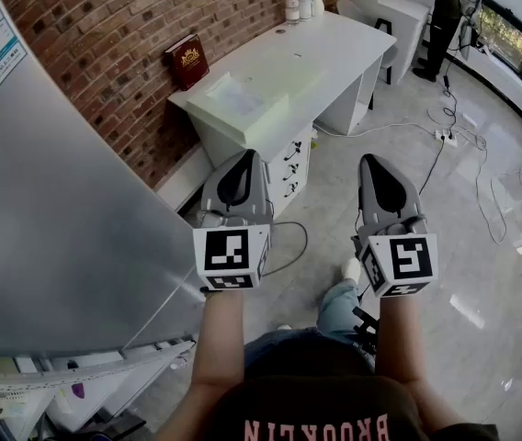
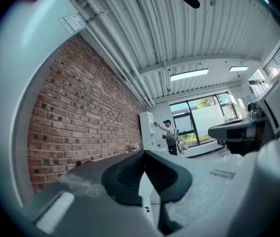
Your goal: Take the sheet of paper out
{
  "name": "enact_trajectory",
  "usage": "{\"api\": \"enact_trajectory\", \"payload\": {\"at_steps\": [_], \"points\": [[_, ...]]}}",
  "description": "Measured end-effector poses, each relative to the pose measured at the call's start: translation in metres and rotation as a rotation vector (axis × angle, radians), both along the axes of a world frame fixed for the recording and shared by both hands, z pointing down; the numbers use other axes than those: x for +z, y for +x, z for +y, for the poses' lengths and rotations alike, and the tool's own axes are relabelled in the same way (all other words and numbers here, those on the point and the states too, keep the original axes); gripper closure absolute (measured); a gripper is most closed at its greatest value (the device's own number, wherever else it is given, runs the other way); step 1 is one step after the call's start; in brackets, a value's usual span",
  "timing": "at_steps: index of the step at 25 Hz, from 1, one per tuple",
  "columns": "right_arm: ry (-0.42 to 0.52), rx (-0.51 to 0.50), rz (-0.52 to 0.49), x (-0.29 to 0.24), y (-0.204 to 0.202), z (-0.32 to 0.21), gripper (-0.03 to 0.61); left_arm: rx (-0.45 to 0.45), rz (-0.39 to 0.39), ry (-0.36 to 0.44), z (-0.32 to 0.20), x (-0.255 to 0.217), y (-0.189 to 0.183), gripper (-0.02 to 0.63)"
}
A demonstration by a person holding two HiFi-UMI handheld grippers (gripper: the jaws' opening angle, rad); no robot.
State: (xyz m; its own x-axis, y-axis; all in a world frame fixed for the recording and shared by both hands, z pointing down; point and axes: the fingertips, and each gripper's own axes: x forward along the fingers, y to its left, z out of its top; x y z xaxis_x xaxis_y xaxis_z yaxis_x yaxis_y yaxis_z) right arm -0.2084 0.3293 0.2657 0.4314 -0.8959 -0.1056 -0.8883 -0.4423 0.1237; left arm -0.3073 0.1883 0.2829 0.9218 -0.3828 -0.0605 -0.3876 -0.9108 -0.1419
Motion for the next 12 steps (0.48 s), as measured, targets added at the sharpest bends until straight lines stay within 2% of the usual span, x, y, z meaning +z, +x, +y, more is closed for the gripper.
{"api": "enact_trajectory", "payload": {"at_steps": [5,12], "points": [[0.006,-0.017,0.002,0.001,0.034,-0.016,0.580,-0.020,0.007,-0.001,-0.017,-0.002,0.034,0.614],[-0.007,-0.052,-0.036,0.007,0.104,-0.035,0.578,-0.057,-0.013,-0.024,-0.035,0.003,0.097,0.614]]}}
